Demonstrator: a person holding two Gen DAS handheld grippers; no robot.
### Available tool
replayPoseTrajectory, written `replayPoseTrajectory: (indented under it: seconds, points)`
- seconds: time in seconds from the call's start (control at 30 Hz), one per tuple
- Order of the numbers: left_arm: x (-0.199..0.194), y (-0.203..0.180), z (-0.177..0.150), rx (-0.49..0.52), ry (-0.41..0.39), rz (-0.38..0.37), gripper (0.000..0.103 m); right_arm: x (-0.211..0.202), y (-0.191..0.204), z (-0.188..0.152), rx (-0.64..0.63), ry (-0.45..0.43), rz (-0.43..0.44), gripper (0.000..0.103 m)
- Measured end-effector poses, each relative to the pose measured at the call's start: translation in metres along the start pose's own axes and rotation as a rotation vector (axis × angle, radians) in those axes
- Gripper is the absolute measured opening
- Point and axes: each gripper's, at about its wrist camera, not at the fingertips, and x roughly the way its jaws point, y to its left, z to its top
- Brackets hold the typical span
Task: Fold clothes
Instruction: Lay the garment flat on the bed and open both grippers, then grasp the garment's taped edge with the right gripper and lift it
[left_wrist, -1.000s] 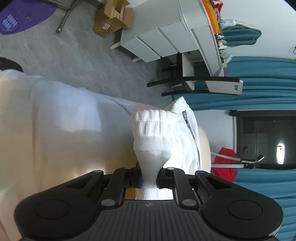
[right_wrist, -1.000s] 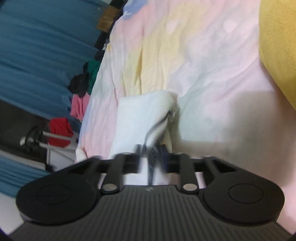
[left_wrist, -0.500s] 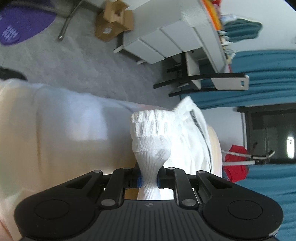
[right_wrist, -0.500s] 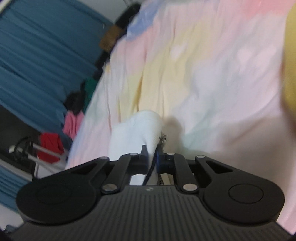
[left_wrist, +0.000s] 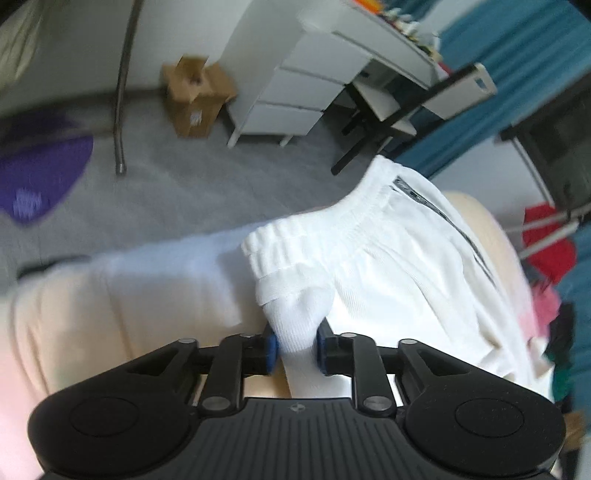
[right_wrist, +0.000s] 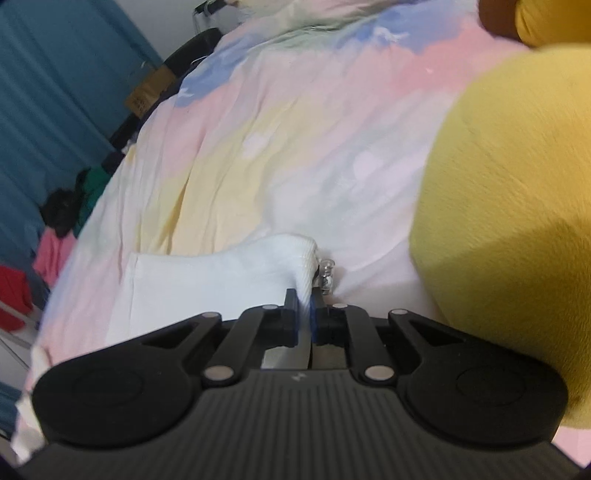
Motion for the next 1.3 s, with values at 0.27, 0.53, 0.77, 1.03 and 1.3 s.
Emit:
replayPoseTrajectory:
  seconds: [0.27,0.53,0.77,1.03,1.3]
  points:
    - [-0.056,-0.058,-0.025,0.3,-0.233,0.076,0.088,-0.051,0.017,-0.004,-0.136,-0.135,0.058,0.071]
    - [-0.094,-0.155,-0.085,0.631,-0.381,-0.091,0.099,-0.109,0.065,-0.045,-0.377,-0.212,0.384,0.071]
    - [-0.106,-0.24,-0.138,0.763,-0.404,-0.249,0.102,-0.14,0.106,-0.105,-0.663,-0.235,0.589,0.071]
    - [-0.071,-0.305,-0.203,0.885,-0.415,-0.33,0.102,-0.116,0.125,-0.131,-0.741,-0.121,0.695,0.071]
    - [-0.019,-0.287,-0.211,0.821,-0.374,-0.347,0.102,-0.055,0.195,-0.146,-0.822,0.075,0.81,0.071]
